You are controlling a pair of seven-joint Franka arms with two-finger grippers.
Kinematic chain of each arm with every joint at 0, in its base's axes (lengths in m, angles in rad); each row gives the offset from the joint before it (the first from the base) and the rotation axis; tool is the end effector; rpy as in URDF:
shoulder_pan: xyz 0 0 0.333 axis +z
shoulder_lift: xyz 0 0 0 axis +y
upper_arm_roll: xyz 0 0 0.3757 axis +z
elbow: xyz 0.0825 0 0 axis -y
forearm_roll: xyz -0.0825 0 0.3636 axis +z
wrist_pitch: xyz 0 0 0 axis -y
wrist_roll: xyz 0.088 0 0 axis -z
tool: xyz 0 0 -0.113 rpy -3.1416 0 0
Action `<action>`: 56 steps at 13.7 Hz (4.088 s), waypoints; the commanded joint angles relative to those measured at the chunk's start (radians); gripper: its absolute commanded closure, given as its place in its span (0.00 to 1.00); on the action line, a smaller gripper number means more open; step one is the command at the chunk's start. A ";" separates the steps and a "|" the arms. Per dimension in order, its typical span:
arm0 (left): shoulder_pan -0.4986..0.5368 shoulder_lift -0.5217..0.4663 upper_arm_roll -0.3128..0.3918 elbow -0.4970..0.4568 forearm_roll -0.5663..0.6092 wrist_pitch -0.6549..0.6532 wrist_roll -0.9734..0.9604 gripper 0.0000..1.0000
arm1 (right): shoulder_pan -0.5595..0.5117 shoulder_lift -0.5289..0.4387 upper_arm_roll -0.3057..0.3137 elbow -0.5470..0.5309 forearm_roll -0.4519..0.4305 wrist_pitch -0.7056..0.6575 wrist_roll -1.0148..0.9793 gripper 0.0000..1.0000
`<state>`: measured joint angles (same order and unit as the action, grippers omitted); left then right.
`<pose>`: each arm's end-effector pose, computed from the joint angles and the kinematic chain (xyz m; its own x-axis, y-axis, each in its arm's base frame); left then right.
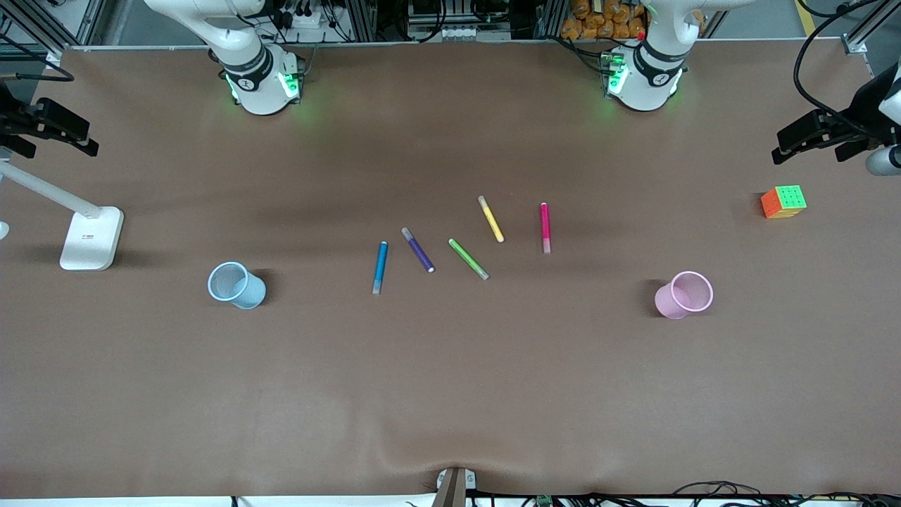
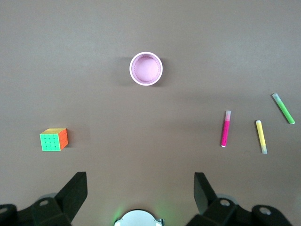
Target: Place pink and blue markers in matching cups
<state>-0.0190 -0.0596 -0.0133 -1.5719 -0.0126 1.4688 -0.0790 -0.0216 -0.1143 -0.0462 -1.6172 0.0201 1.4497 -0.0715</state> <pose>0.5008 -0.0180 0.6998 0.9980 0.0455 -0.0443 0.0459 -0.9989 0.0083 0.4771 -0.0317 0.7051 0.9987 0.0068 -0.0513 0.0053 -0.9996 -0.0291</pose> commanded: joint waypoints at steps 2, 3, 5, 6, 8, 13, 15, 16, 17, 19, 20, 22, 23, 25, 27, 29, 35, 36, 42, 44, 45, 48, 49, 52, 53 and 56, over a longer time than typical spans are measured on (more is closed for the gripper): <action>0.008 0.009 -0.002 0.030 0.013 -0.024 0.004 0.00 | 0.006 -0.008 -0.001 -0.004 -0.008 -0.014 -0.007 0.00; 0.008 0.009 -0.002 0.032 0.013 -0.025 0.004 0.00 | 0.008 -0.008 -0.001 -0.004 -0.008 -0.012 -0.007 0.00; 0.005 0.012 -0.002 0.032 0.013 -0.025 0.001 0.00 | 0.009 -0.008 -0.001 -0.004 -0.008 -0.012 -0.007 0.00; 0.005 0.023 -0.004 0.032 0.011 -0.024 -0.001 0.00 | 0.009 -0.008 -0.001 -0.004 -0.008 -0.011 -0.005 0.00; 0.005 0.038 -0.004 0.046 -0.003 -0.025 0.001 0.00 | 0.011 -0.008 0.000 -0.004 -0.008 -0.009 0.001 0.00; -0.012 0.066 -0.013 0.050 -0.026 -0.033 -0.004 0.00 | 0.029 -0.005 0.009 -0.004 -0.008 -0.005 0.016 0.00; -0.015 0.082 -0.017 0.056 -0.030 -0.033 -0.002 0.00 | 0.025 -0.005 0.028 -0.004 -0.008 -0.005 0.025 0.00; -0.019 0.093 -0.025 0.058 -0.042 -0.033 -0.002 0.00 | 0.025 -0.005 0.029 -0.004 -0.006 -0.005 0.029 0.00; -0.019 0.110 -0.027 0.058 -0.053 -0.033 -0.004 0.00 | 0.025 -0.004 0.029 -0.004 -0.008 -0.006 0.030 0.00; -0.033 0.153 -0.033 0.058 -0.058 -0.031 -0.021 0.00 | 0.025 -0.004 0.031 -0.006 -0.008 -0.006 0.032 0.00; -0.056 0.185 -0.039 0.062 -0.075 -0.033 -0.056 0.00 | 0.025 -0.002 0.031 -0.006 -0.006 -0.003 0.039 0.00; -0.090 0.236 -0.039 0.075 -0.093 -0.033 -0.154 0.00 | 0.023 0.002 0.054 -0.007 -0.006 0.000 0.070 0.00; -0.116 0.257 -0.039 0.075 -0.089 -0.030 -0.185 0.00 | 0.023 0.002 0.063 -0.013 -0.006 0.005 0.090 0.00; -0.156 0.314 -0.037 0.110 -0.084 -0.022 -0.193 0.00 | 0.026 0.002 0.077 -0.015 -0.006 0.009 0.120 0.00; -0.180 0.357 -0.037 0.112 -0.081 -0.019 -0.196 0.00 | 0.028 0.004 0.077 -0.029 -0.005 0.023 0.122 0.00; -0.202 0.401 -0.037 0.109 -0.073 0.004 -0.196 0.00 | 0.028 0.002 0.095 -0.041 -0.006 0.035 0.136 0.00; -0.216 0.471 -0.037 0.105 -0.067 0.036 -0.194 0.00 | 0.029 0.005 0.130 -0.101 -0.005 0.093 0.182 0.00; -0.214 0.472 -0.037 0.105 -0.072 0.036 -0.193 0.00 | 0.029 0.005 0.141 -0.104 -0.005 0.103 0.185 0.00; -0.213 0.492 -0.039 0.110 -0.156 0.039 -0.193 0.00 | 0.078 0.050 0.143 -0.104 -0.005 0.127 0.223 0.00; -0.222 0.527 -0.040 0.110 -0.182 0.059 -0.197 0.00 | 0.100 0.070 0.143 -0.104 -0.005 0.143 0.223 0.00; -0.242 0.537 -0.039 0.110 -0.176 0.071 -0.197 0.00 | 0.112 0.080 0.143 -0.104 -0.003 0.153 0.223 0.00; -0.259 0.561 -0.039 0.110 -0.174 0.096 -0.197 0.00 | 0.138 0.103 0.143 -0.104 -0.003 0.179 0.223 0.00; -0.259 0.564 -0.039 0.110 -0.176 0.100 -0.197 0.00 | 0.141 0.111 0.141 -0.104 -0.003 0.190 0.223 0.00; -0.286 0.574 -0.037 0.107 -0.155 0.101 -0.200 0.00 | 0.157 0.137 0.143 -0.105 -0.002 0.205 0.222 0.00; -0.289 0.566 -0.039 0.107 -0.141 0.090 -0.203 0.00 | 0.160 0.142 0.143 -0.105 -0.003 0.209 0.222 0.00; -0.294 0.572 -0.040 0.102 -0.141 0.065 -0.222 0.00 | 0.161 0.154 0.143 -0.105 -0.003 0.218 0.222 0.00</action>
<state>-0.3047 0.5055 -0.0560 -1.4874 -0.1717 1.5602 -0.2780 0.1316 0.0357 0.0975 -1.7243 0.0205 1.6570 0.1345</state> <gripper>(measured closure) 0.000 0.000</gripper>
